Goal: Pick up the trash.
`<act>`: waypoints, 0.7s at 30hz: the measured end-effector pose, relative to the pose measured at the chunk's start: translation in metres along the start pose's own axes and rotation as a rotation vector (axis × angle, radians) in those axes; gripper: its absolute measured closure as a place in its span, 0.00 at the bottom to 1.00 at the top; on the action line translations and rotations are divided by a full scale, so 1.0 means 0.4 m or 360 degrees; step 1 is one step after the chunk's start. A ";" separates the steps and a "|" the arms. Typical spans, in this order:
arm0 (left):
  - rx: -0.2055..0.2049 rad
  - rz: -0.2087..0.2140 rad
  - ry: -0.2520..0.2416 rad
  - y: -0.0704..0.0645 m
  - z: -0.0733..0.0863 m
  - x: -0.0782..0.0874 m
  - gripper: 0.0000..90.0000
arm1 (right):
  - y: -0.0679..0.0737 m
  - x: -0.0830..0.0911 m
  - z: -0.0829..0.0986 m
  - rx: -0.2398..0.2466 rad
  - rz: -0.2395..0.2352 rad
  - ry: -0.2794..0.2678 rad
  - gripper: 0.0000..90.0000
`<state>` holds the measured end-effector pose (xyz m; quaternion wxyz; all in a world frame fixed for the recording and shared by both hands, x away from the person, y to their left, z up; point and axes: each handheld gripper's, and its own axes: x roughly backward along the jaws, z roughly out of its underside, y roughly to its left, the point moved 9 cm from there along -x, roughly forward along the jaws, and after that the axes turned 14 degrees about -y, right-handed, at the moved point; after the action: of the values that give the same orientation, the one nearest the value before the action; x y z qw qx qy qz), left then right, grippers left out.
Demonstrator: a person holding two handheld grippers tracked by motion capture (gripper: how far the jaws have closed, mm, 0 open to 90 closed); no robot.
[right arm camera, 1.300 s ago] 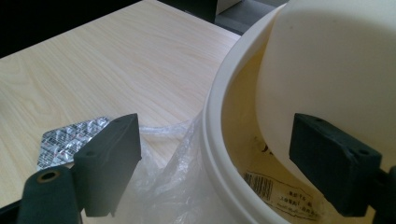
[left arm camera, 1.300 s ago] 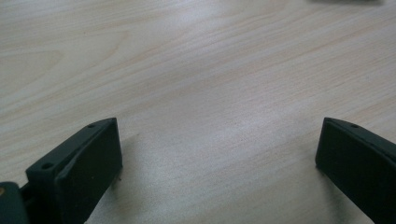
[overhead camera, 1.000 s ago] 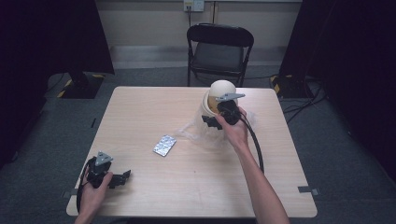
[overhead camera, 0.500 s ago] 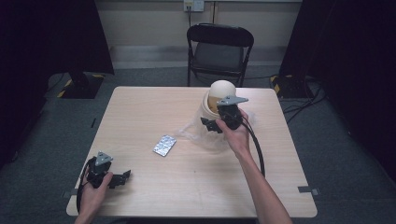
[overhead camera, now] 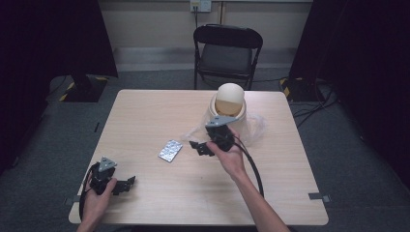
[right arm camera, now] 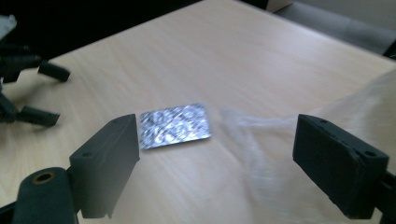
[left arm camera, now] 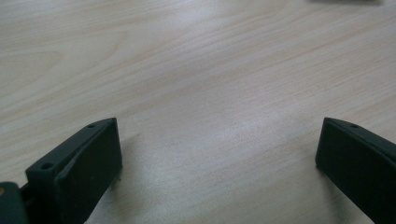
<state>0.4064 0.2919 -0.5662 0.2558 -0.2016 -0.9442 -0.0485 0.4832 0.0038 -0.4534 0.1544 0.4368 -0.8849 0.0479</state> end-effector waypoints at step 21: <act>-0.0004 0.0003 0.0003 0.000 0.000 0.000 0.00 | 0.085 -0.256 0.176 -0.0017 -0.0056 0.0183 0.16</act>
<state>0.4062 0.2922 -0.5663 0.2563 -0.2027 -0.9438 -0.0498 0.4987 0.0869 -0.5507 0.2080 0.4481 -0.8670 0.0655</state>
